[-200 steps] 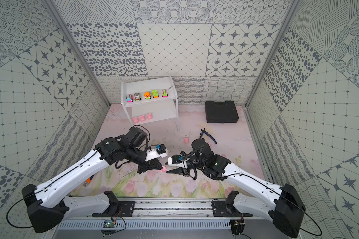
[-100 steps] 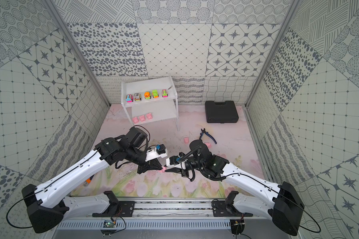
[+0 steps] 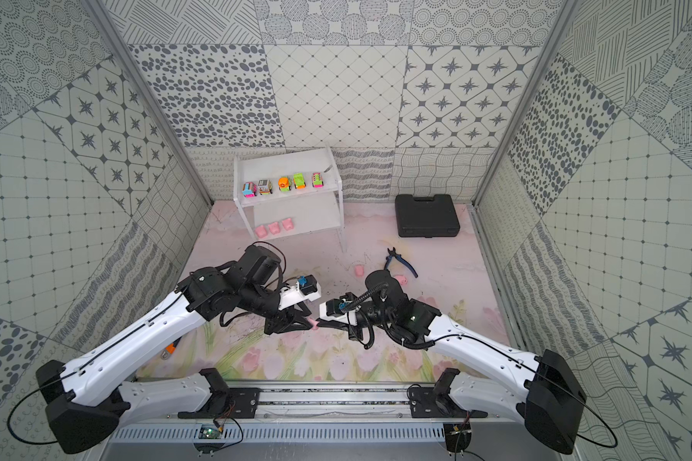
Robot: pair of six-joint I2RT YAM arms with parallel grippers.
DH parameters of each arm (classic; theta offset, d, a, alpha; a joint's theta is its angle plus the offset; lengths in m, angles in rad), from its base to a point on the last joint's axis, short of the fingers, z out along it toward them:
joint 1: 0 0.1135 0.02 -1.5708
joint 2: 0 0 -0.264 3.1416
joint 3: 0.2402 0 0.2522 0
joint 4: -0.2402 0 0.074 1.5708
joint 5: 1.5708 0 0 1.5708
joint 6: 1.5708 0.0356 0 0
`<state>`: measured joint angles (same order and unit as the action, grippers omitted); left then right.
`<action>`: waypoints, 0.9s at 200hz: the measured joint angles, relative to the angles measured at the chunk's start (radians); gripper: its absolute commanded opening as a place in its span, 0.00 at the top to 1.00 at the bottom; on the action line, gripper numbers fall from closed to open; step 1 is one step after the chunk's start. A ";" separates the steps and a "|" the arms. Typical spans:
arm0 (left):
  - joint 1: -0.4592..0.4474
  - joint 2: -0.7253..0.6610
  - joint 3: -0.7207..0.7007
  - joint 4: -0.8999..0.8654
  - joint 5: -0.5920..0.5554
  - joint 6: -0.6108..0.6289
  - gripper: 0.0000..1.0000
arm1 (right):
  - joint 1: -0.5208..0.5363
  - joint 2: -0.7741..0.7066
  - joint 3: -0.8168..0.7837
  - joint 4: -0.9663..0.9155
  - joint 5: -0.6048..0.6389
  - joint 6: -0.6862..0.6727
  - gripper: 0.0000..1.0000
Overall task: Organize plastic toys on shelves
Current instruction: Place the plastic toy on the shelf.
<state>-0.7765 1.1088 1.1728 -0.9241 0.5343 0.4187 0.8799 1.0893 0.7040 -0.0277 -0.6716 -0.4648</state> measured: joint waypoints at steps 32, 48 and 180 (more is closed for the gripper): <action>0.027 -0.219 -0.112 0.099 -0.156 -0.108 0.14 | -0.031 -0.034 -0.058 0.058 0.045 0.071 0.95; 0.037 -0.350 -0.201 0.163 -0.269 -0.205 0.11 | -0.039 -0.034 -0.076 0.092 0.087 0.111 0.94; 0.050 -0.986 -0.717 0.261 -0.950 -1.020 0.08 | -0.040 0.590 0.364 0.433 0.641 0.450 0.92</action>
<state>-0.7265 0.1226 0.4561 -0.6632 -0.4160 -0.6014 0.8398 1.6791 1.0679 0.4053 -0.0303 -0.0151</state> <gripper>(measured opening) 0.919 0.110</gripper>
